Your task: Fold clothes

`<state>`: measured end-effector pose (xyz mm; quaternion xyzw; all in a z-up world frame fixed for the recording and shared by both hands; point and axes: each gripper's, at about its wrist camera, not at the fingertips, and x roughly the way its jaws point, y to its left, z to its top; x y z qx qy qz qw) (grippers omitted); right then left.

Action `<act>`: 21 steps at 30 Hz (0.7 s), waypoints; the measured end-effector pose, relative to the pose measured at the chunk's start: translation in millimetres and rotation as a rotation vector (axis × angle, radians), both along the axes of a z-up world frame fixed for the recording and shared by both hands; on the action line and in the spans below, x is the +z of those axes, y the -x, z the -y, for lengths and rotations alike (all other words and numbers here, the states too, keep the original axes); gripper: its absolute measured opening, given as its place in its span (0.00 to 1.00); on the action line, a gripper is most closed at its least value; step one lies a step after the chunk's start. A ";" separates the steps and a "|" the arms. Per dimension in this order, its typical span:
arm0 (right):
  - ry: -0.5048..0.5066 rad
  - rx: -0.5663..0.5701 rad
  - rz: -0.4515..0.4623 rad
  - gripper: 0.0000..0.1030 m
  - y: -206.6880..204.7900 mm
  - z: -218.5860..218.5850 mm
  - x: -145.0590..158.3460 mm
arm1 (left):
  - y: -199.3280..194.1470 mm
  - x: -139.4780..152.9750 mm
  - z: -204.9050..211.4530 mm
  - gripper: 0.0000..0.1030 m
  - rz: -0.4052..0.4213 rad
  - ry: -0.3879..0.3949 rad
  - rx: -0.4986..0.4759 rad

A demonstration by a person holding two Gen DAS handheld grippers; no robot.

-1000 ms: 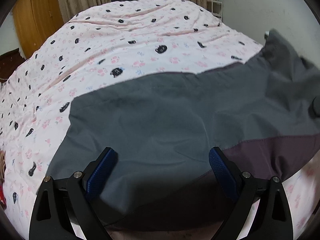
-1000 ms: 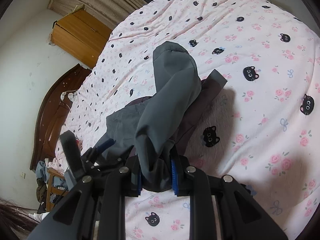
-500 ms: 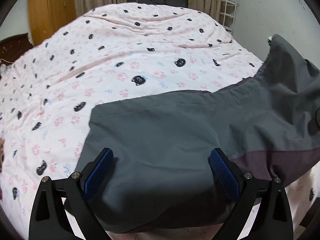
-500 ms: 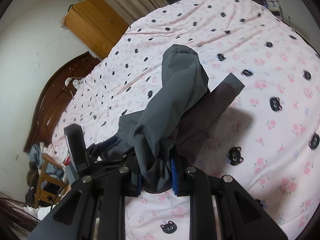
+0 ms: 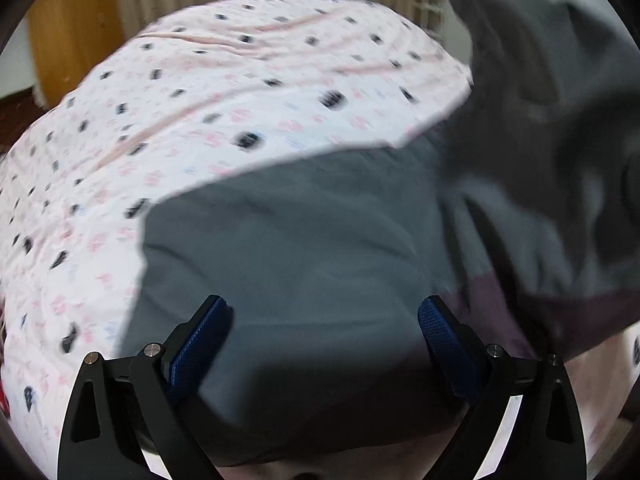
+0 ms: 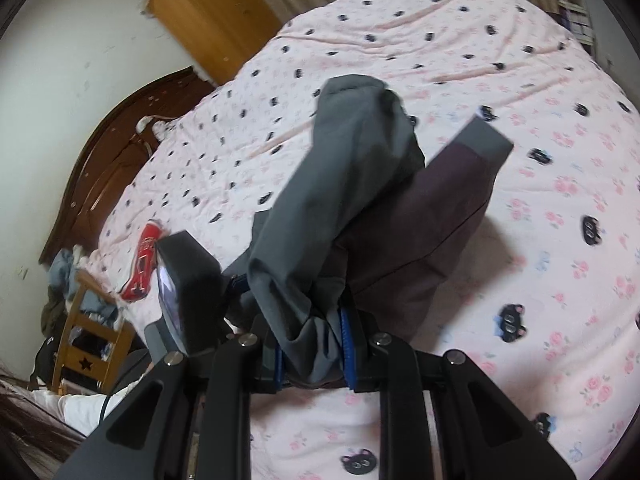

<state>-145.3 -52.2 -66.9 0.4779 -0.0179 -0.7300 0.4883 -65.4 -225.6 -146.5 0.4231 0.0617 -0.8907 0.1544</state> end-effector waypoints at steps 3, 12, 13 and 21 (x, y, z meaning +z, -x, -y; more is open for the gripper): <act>-0.022 0.032 -0.023 0.22 -4.5 13.6 3.0 | -1.8 8.3 28.4 0.93 -0.010 0.012 0.071; -0.058 0.143 -0.035 0.22 -23.6 70.0 4.3 | -15.1 -3.3 99.7 0.91 0.009 -0.092 0.197; -0.062 0.155 -0.029 0.22 -25.4 77.7 1.6 | -17.1 -4.7 103.5 0.91 0.010 -0.097 0.204; -0.119 0.221 0.014 0.22 -37.2 133.4 -24.6 | -4.6 -25.7 123.6 0.91 0.023 -0.103 0.195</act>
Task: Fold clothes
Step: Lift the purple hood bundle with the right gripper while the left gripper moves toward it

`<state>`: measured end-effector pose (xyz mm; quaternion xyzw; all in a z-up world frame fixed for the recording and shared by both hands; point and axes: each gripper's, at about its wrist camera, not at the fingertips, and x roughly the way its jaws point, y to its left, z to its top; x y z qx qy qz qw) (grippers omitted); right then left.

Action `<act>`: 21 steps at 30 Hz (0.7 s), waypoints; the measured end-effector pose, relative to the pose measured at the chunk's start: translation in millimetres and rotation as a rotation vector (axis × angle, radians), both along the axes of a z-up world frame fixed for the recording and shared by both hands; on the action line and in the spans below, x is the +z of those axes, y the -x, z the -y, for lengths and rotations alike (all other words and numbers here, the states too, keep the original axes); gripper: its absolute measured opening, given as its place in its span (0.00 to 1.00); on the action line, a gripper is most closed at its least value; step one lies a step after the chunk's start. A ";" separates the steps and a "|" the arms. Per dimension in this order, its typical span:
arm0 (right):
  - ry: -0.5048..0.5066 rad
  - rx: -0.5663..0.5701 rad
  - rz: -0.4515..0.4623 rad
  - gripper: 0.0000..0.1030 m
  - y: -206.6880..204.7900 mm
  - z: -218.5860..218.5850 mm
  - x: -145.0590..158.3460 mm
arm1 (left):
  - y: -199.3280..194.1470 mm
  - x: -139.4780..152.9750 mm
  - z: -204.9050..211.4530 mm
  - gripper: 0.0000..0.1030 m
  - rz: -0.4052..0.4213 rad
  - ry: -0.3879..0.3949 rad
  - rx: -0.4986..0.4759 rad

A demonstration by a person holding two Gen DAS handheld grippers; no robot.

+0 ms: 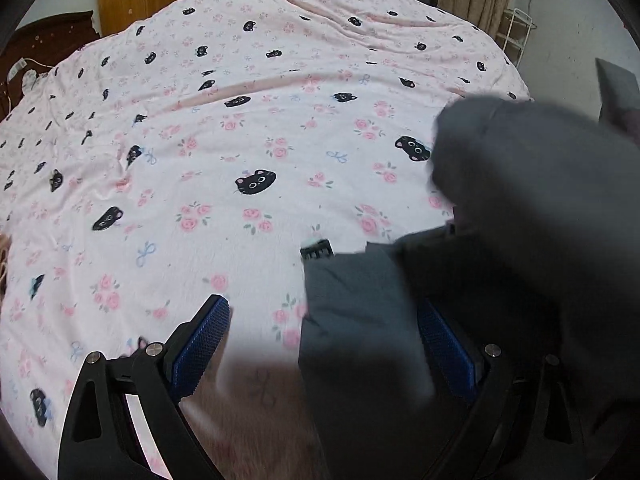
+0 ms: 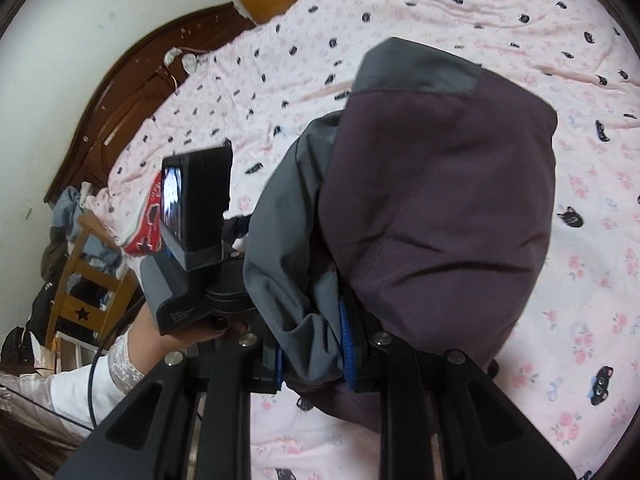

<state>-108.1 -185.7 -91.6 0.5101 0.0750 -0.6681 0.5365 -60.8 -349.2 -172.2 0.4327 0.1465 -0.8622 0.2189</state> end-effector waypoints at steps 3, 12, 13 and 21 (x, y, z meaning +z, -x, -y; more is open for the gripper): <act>-0.028 -0.001 -0.005 0.21 -1.7 11.9 -8.0 | 5.8 -2.6 4.6 0.91 0.001 0.017 -0.012; -0.100 0.009 -0.067 0.21 -17.5 43.3 -25.1 | -47.8 45.1 49.3 0.91 -0.063 0.155 0.203; -0.112 0.018 -0.086 0.21 -22.7 47.3 -26.6 | -51.6 52.3 51.8 0.91 -0.082 0.160 0.197; -0.143 0.005 -0.238 0.22 -50.9 59.5 -33.4 | -2.3 92.0 7.8 0.92 -0.123 0.170 -0.157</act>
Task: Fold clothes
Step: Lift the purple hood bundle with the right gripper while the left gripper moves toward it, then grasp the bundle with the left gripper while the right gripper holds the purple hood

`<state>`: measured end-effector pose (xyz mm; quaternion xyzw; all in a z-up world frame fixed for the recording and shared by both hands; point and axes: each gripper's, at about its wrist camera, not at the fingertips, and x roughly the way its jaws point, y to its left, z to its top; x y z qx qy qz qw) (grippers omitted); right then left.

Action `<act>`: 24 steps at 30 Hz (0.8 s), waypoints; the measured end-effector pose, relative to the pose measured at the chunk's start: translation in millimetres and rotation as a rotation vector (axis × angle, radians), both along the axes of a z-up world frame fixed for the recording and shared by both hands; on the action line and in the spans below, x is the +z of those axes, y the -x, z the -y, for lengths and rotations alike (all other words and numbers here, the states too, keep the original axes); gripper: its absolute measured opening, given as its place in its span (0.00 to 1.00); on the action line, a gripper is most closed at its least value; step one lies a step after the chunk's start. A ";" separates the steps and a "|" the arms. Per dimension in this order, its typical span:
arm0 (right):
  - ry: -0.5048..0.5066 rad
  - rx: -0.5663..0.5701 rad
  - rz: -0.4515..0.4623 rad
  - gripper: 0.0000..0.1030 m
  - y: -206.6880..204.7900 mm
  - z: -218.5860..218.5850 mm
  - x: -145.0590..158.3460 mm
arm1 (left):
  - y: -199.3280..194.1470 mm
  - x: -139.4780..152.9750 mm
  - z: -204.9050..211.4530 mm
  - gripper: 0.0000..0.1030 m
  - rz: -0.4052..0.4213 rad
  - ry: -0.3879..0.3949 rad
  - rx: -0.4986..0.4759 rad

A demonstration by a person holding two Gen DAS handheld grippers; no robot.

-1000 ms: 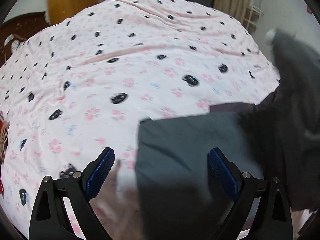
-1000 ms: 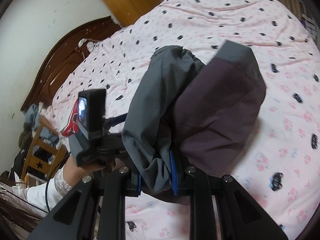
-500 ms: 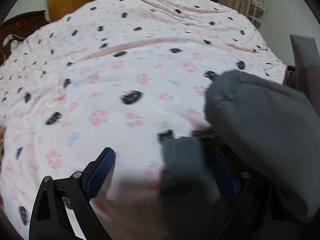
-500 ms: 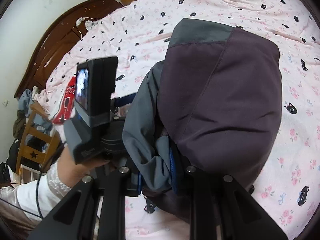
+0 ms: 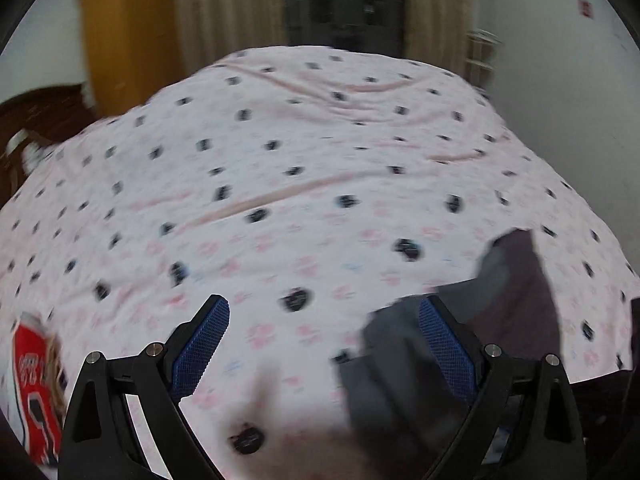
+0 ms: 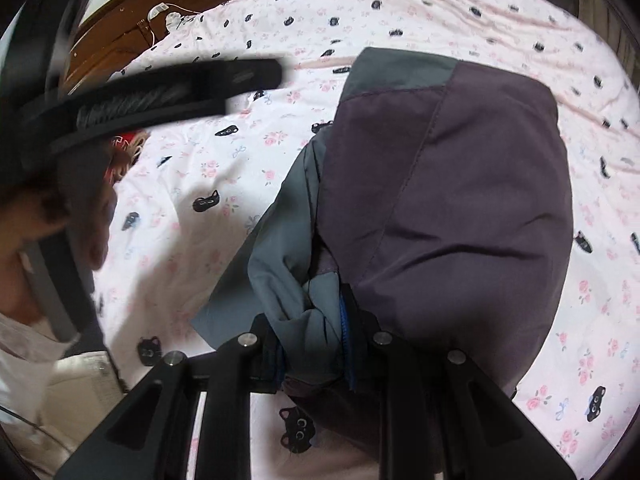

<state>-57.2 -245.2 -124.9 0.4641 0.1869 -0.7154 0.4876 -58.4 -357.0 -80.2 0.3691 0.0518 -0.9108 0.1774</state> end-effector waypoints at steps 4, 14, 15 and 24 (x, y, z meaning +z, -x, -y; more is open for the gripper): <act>-0.002 0.004 -0.112 0.23 -19.7 0.5 -3.0 | 27.4 -1.1 -22.2 0.92 0.042 0.022 -0.081; -0.015 0.039 -0.238 0.25 -42.3 12.3 -18.8 | -3.4 37.2 -13.5 0.91 -0.036 -0.099 -0.118; -0.014 0.041 -0.245 0.26 -44.6 12.3 -20.0 | 0.7 35.5 -16.8 0.91 -0.015 -0.122 -0.156; -0.003 0.064 -0.342 0.27 -56.0 7.8 -24.7 | 39.8 -24.2 -31.1 0.91 0.192 -0.103 -0.195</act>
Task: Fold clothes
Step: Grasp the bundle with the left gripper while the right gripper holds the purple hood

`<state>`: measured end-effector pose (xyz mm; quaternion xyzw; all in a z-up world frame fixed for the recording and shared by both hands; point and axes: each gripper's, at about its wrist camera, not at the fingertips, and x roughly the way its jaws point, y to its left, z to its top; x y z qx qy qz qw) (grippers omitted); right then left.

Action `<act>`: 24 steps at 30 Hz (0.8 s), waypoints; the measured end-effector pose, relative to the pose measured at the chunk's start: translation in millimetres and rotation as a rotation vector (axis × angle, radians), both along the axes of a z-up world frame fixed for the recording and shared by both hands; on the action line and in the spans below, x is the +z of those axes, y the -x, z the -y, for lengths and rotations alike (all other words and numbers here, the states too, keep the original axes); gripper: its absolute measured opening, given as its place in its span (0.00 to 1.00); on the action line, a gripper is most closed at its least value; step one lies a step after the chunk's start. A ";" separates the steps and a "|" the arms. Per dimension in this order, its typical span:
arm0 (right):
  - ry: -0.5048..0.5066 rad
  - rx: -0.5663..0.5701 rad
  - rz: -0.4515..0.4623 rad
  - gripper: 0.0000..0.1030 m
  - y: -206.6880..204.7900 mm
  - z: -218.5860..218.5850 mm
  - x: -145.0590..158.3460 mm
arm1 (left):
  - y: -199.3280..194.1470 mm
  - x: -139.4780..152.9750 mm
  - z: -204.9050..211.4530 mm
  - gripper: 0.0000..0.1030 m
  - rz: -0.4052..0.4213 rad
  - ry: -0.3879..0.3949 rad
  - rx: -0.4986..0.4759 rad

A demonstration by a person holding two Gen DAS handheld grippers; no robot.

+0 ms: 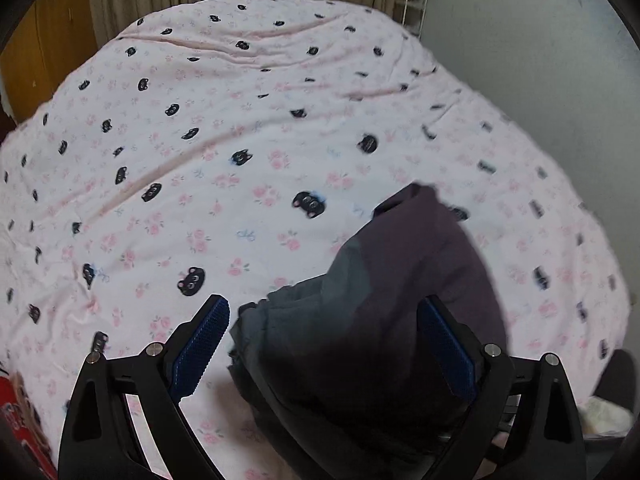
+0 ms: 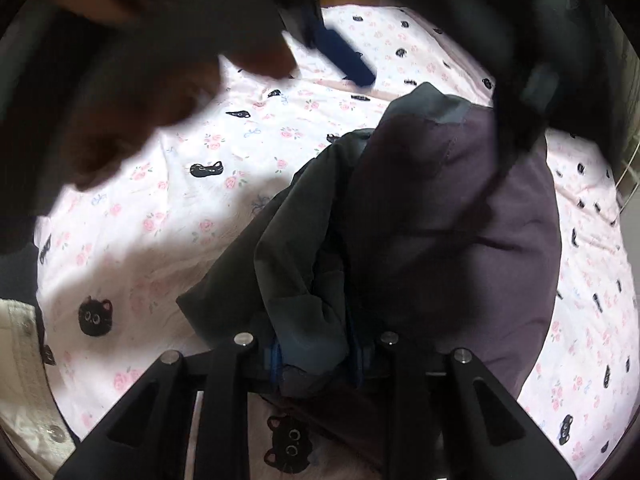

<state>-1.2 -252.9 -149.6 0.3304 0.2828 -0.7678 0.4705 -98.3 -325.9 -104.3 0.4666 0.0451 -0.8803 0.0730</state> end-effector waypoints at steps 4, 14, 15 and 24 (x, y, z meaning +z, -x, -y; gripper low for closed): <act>0.016 0.012 -0.045 0.27 -7.3 -3.4 -2.1 | 3.5 -23.7 10.7 0.94 0.028 -0.043 0.025; 0.139 0.105 0.064 0.51 -33.1 -50.1 24.3 | -10.2 -61.4 37.3 0.98 0.052 -0.107 0.085; 0.168 0.097 0.090 0.51 -27.5 -58.4 33.9 | -11.6 -62.7 38.1 0.98 0.052 -0.108 0.088; 0.175 -0.009 0.185 0.51 49.4 -82.5 64.6 | -21.7 -52.9 44.2 0.97 0.035 -0.102 0.121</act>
